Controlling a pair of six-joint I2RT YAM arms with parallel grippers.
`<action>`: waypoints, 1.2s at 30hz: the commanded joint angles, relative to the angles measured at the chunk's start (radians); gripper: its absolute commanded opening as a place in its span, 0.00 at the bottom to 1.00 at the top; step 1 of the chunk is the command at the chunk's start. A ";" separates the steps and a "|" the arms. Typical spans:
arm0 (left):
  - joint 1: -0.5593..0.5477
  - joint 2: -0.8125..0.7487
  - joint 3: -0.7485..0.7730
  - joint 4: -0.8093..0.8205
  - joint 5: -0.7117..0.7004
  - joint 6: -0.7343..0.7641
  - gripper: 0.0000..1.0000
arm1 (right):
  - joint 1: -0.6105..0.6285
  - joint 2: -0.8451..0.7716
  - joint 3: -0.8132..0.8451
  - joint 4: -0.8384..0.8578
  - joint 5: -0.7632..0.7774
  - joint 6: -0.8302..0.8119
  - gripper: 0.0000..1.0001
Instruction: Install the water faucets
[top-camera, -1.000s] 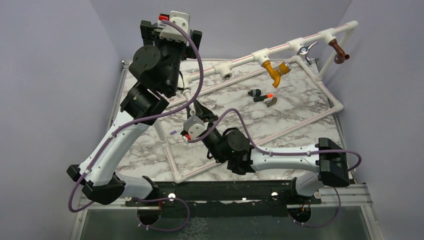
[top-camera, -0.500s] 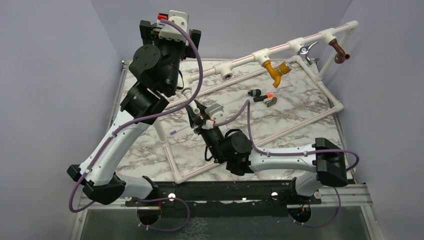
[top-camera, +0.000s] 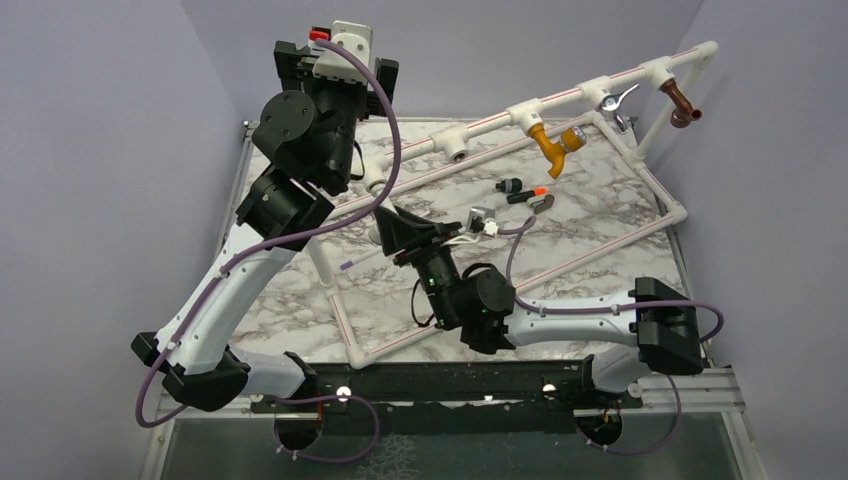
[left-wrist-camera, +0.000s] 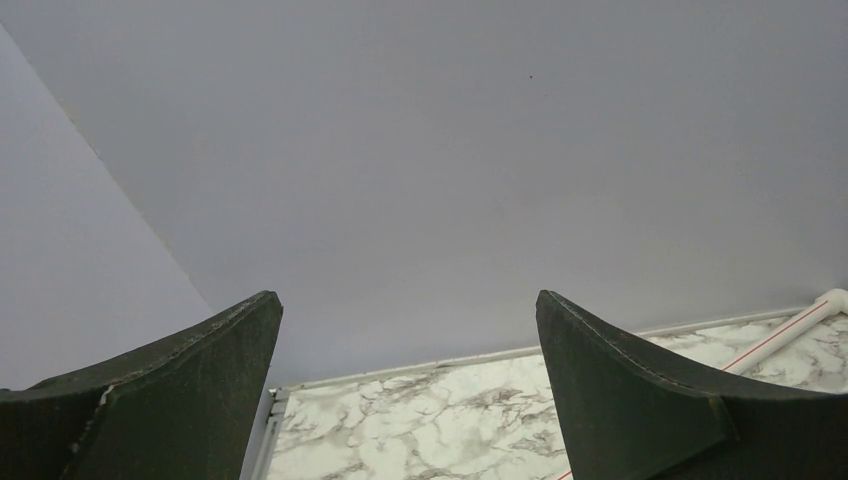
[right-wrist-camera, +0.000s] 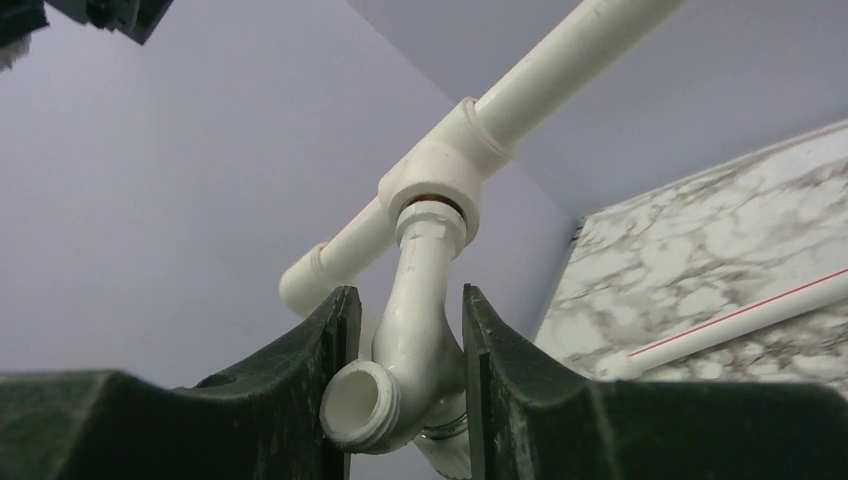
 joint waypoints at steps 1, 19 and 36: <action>0.003 -0.032 0.003 0.003 0.006 -0.001 0.99 | -0.010 -0.028 -0.052 0.067 0.090 0.574 0.01; 0.003 -0.026 0.005 0.005 -0.012 0.013 0.99 | -0.011 -0.057 0.111 -0.160 -0.117 0.077 0.76; 0.005 -0.007 0.065 -0.058 -0.039 -0.056 0.99 | -0.011 -0.347 0.111 -0.649 -0.277 -0.623 0.92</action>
